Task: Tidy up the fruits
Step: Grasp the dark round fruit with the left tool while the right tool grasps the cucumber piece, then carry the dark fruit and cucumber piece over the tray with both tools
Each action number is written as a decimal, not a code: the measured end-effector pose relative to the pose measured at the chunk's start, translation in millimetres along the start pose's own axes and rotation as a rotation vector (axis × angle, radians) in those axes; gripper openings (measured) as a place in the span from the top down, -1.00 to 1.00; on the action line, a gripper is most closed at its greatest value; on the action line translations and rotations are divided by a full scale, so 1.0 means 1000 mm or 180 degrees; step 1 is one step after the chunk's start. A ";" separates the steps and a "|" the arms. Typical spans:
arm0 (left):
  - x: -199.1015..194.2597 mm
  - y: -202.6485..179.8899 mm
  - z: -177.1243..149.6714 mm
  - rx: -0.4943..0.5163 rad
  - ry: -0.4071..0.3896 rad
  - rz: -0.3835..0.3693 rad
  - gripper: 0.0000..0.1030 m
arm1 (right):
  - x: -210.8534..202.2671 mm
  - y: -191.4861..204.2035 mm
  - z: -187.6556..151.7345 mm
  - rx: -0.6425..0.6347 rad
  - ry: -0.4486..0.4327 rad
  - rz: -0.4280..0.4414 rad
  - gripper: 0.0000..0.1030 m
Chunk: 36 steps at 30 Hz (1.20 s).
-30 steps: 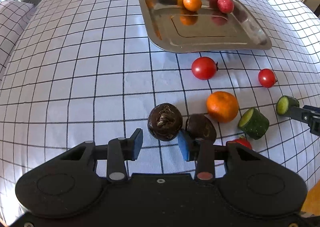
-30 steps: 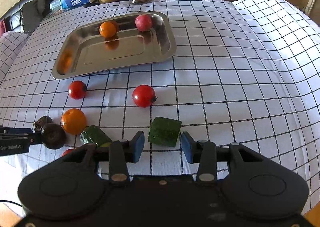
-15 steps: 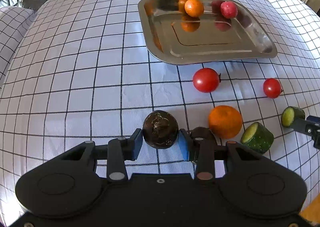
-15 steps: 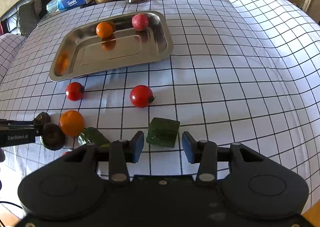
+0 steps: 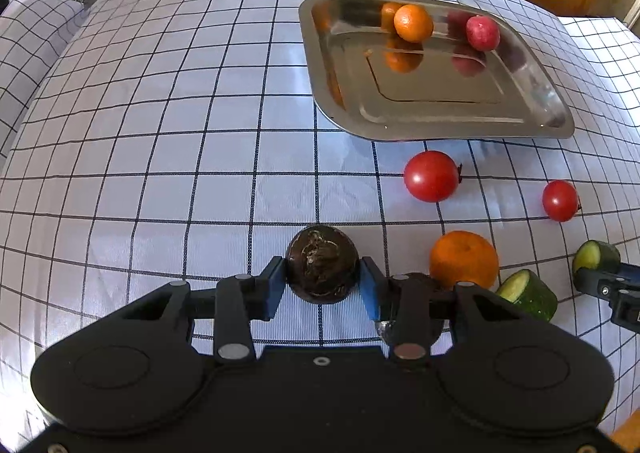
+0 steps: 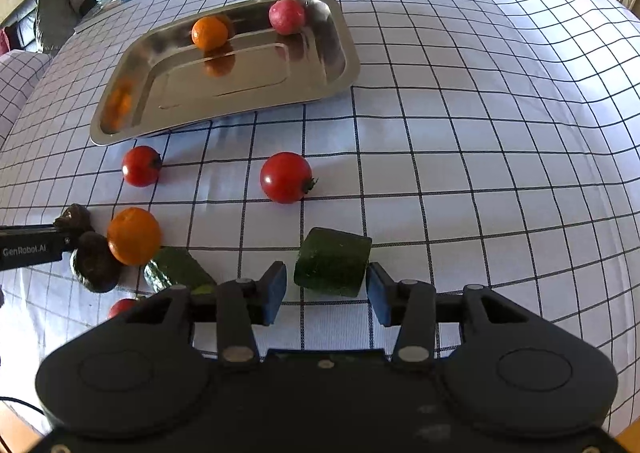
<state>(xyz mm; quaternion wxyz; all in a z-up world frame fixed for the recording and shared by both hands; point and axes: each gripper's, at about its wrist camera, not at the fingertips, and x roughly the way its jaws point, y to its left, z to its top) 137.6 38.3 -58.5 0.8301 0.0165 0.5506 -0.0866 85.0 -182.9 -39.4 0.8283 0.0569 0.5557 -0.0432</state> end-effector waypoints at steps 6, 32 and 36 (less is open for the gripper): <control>0.000 -0.004 0.000 0.0016 -0.0007 0.0052 0.06 | 0.005 0.000 0.003 -0.0027 0.0026 0.0003 0.08; -0.046 -0.022 -0.002 0.0188 -0.0383 0.0009 0.07 | -0.020 -0.005 -0.013 -0.0109 -0.0247 -0.0151 0.28; -0.048 -0.027 -0.002 0.0256 -0.0378 -0.0006 0.07 | -0.014 -0.007 -0.017 -0.0055 -0.0159 -0.0162 0.27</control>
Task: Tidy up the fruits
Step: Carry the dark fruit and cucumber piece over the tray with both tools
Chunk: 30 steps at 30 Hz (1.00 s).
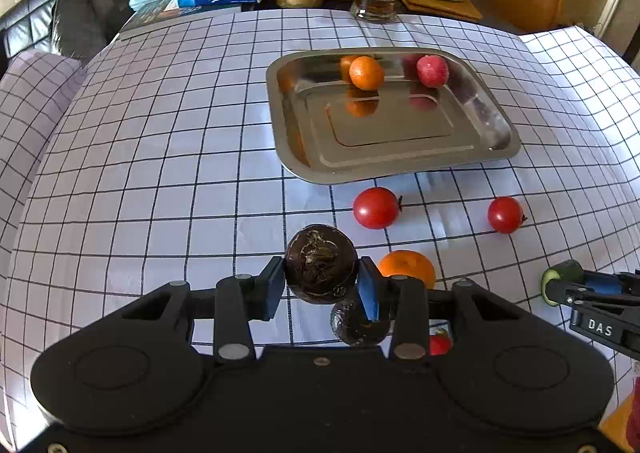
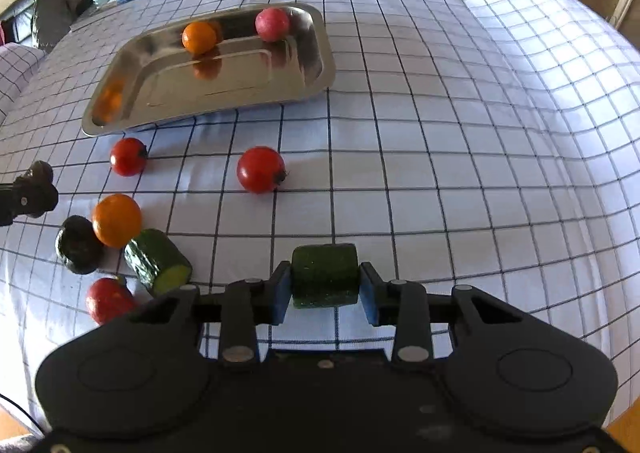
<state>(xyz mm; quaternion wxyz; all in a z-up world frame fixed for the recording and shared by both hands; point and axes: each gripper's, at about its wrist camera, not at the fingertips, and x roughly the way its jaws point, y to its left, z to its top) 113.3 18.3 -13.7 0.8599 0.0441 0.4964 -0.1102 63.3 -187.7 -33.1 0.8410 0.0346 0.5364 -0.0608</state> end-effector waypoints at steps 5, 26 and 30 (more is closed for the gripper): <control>-0.003 -0.003 0.000 0.0028 0.0008 -0.0013 0.07 | 0.002 0.003 -0.002 -0.0041 -0.0011 -0.0044 0.27; 0.001 -0.007 0.054 -0.0122 -0.0190 0.0091 0.07 | -0.021 0.010 0.081 0.0132 -0.0448 0.0313 0.28; 0.010 -0.008 0.063 -0.0132 -0.0146 0.0094 0.07 | -0.017 0.015 0.097 0.0108 -0.0455 0.0369 0.27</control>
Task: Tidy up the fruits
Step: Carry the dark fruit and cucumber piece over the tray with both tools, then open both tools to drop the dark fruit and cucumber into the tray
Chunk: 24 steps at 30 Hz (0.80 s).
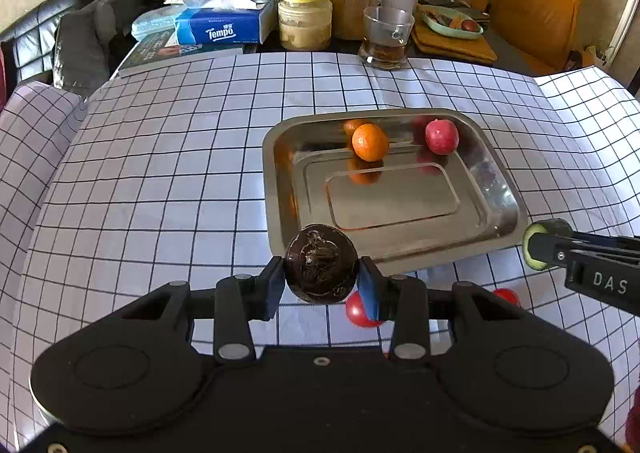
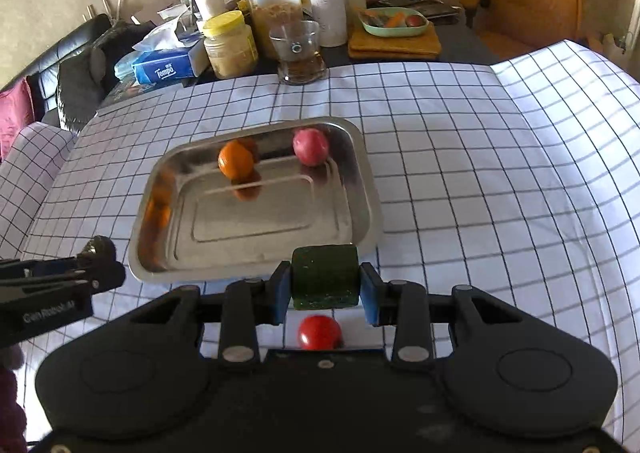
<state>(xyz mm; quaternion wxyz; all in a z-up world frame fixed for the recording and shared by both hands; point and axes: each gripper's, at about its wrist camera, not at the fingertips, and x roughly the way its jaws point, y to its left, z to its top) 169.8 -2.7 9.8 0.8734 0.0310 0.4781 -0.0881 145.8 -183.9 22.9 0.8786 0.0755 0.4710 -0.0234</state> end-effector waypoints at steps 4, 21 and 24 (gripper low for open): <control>0.013 -0.001 0.008 0.0013 0.0073 0.0005 0.07 | 0.013 0.004 0.008 -0.0021 0.0061 0.0034 0.27; 0.031 0.006 0.020 -0.0098 0.0172 -0.0012 0.06 | 0.041 0.019 0.032 -0.0075 0.0132 0.0178 0.25; 0.028 0.004 0.015 -0.0067 0.0187 0.0018 0.06 | 0.037 0.018 0.027 -0.0080 0.0142 0.0179 0.25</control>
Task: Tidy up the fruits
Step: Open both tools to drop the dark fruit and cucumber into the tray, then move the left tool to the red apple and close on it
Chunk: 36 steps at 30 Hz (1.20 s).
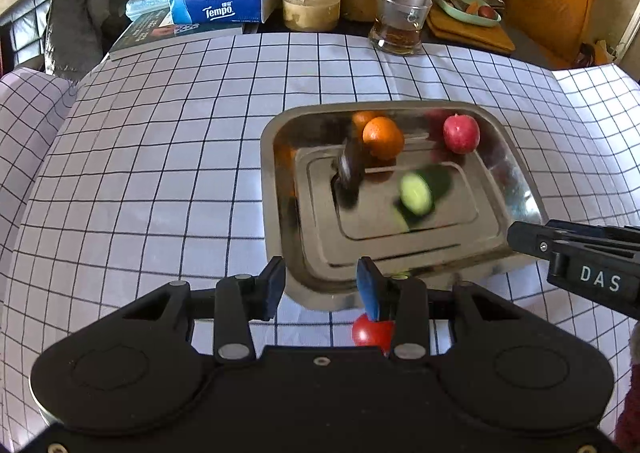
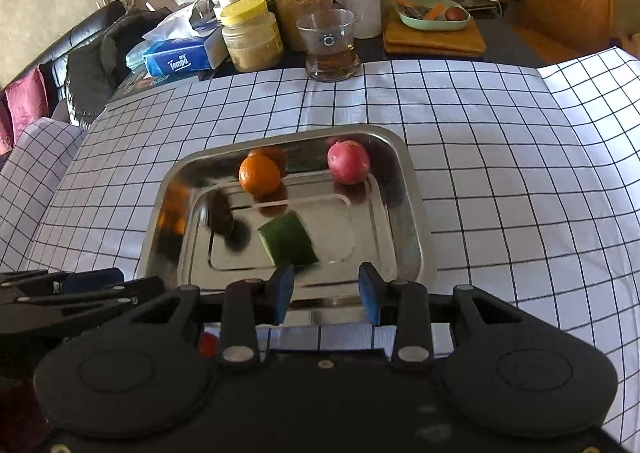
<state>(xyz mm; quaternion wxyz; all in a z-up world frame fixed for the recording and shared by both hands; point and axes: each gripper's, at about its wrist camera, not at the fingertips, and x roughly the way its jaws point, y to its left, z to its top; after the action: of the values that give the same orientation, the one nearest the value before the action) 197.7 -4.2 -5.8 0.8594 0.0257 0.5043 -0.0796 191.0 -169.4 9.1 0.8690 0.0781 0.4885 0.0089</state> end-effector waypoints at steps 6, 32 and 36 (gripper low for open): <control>-0.009 -0.001 -0.013 0.0009 0.0028 0.0059 0.06 | -0.011 -0.003 -0.013 0.0014 0.0015 0.0002 0.25; -0.037 -0.020 -0.088 0.0013 0.0278 0.0307 0.06 | -0.060 -0.035 -0.089 0.0035 0.0206 -0.0015 0.25; -0.042 -0.026 -0.092 -0.0044 0.0269 0.0348 0.06 | -0.065 -0.041 -0.092 -0.0002 0.0209 0.0016 0.25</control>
<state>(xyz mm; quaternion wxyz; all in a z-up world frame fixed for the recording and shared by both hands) 93.6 -13.3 -13.1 0.8406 0.0506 0.5386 -0.0279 76.3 -204.4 10.9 0.8526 0.0788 0.5165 0.0137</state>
